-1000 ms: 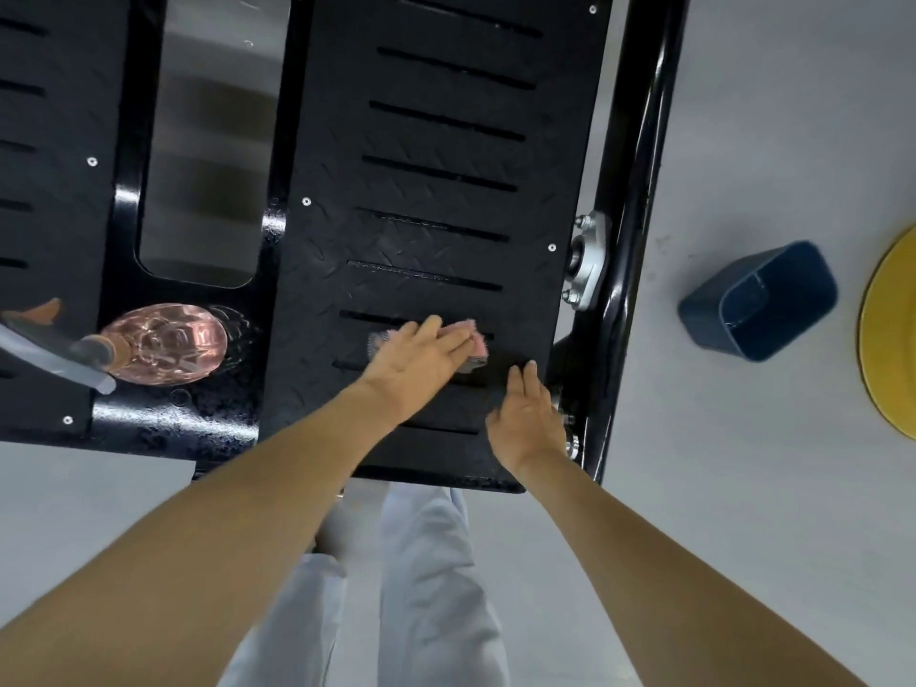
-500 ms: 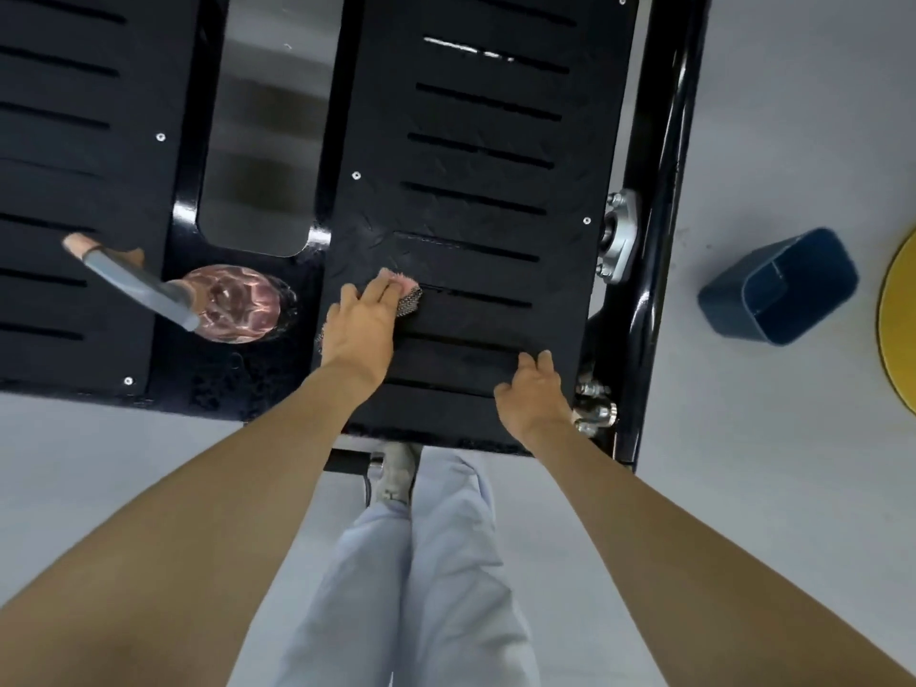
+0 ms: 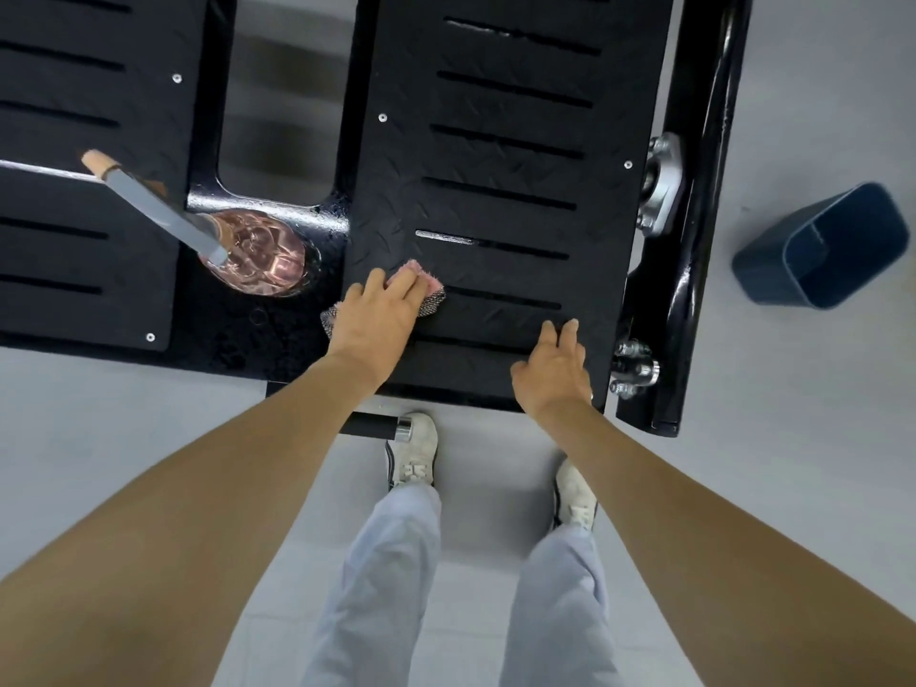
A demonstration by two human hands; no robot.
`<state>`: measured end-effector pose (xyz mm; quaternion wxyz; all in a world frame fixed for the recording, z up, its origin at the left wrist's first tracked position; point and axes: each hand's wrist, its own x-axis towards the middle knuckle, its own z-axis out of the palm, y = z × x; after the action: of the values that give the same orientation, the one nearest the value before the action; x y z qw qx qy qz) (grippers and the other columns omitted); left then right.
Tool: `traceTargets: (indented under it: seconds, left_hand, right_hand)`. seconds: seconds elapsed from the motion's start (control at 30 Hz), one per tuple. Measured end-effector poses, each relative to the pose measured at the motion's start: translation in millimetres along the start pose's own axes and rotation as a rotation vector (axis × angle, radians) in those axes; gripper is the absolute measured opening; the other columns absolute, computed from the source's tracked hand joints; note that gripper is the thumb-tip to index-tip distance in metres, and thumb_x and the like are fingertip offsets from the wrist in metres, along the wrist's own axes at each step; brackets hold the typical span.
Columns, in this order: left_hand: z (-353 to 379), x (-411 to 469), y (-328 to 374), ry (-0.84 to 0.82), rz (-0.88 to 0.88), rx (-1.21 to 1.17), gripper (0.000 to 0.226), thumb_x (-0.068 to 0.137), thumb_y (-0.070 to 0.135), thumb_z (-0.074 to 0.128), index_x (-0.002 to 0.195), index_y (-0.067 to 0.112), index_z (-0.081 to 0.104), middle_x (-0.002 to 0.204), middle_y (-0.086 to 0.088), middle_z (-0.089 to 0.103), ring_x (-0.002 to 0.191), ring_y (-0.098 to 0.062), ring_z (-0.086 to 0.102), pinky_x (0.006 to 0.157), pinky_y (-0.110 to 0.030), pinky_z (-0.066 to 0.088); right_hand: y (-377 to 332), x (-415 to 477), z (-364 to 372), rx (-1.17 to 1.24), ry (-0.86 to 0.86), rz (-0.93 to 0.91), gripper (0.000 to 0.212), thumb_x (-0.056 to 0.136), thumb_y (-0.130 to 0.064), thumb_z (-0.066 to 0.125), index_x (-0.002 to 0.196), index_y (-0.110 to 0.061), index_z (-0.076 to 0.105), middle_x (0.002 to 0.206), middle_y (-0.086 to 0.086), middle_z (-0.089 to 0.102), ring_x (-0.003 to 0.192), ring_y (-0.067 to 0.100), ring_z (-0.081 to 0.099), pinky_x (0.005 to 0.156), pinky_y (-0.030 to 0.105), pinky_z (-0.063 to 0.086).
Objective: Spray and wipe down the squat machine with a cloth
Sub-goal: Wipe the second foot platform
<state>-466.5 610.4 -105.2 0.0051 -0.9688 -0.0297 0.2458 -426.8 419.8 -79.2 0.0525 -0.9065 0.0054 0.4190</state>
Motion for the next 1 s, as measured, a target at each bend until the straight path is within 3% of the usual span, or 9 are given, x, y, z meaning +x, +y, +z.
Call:
traceTargets:
  seconds: [0.2,0.3,0.53,0.63,0.8,1.0]
  left_hand:
    - [-10.0,-1.0,60.9,0.012,-0.398,-0.341,0.065,0.084,-0.002,0.058,0.141,0.011,0.03,0.147,-0.007,0.024,0.117,-0.028,0.039,0.091,-0.037,0.044]
    - [-16.8,10.1,91.4,0.01,-0.445,-0.429,0.059,0.084,-0.001,0.058,0.137,0.011,0.036,0.14,-0.008,0.028,0.117,-0.028,0.039,0.091,-0.038,0.045]
    - [-30.0,31.8,162.8,-0.043,-0.146,-0.473,0.046,0.096,0.011,0.045,0.14,0.018,0.036,0.14,-0.006,0.027,0.117,-0.027,0.039,0.09,-0.038,0.041]
    - [-30.7,36.6,161.8,-0.071,-0.102,-0.481,0.05,0.092,0.003,0.049,0.139,0.017,0.037,0.143,-0.007,0.024,0.116,-0.03,0.04,0.091,-0.039,0.041]
    - [-22.2,27.8,130.3,-0.023,0.125,-0.137,0.075,0.084,-0.001,0.059,0.146,0.019,0.022,0.149,-0.007,0.018,0.121,-0.032,0.038,0.092,-0.039,0.042]
    - [-14.9,14.0,72.6,0.007,0.031,-0.058,0.08,0.082,-0.003,0.059,0.147,0.022,0.02,0.142,-0.005,0.027,0.117,-0.031,0.041,0.09,-0.04,0.044]
  right_hand:
    - [13.6,0.1,-0.4,-0.005,-0.007,-0.016,0.067,0.097,-0.02,0.043,0.152,-0.009,0.007,0.158,0.015,-0.009,0.143,0.031,0.01,0.112,0.044,0.03]
    - [23.7,2.3,-0.4,-0.011,0.003,-0.018,0.068,0.096,-0.02,0.044,0.152,-0.009,0.007,0.158,0.015,-0.01,0.143,0.031,0.01,0.112,0.044,0.03]
    - [46.7,0.4,-6.0,-0.045,0.003,-0.058,0.079,0.09,-0.023,0.059,0.15,-0.008,0.01,0.158,0.015,-0.007,0.144,0.03,0.01,0.114,0.044,0.027]
    - [60.9,0.6,-8.6,-0.131,-0.04,-0.078,0.074,0.094,-0.021,0.052,0.151,-0.008,0.006,0.159,0.01,-0.01,0.146,0.028,0.005,0.117,0.044,0.021]
    - [68.5,-1.5,-8.5,-0.222,-0.052,-0.128,0.076,0.095,-0.019,0.049,0.152,-0.01,-0.001,0.159,0.01,-0.014,0.147,0.027,-0.001,0.119,0.043,0.014]
    - [54.5,-8.1,-0.5,-0.118,-0.024,-0.085,0.07,0.096,-0.018,0.046,0.152,-0.008,0.005,0.158,0.014,-0.011,0.146,0.028,0.001,0.119,0.042,0.015]
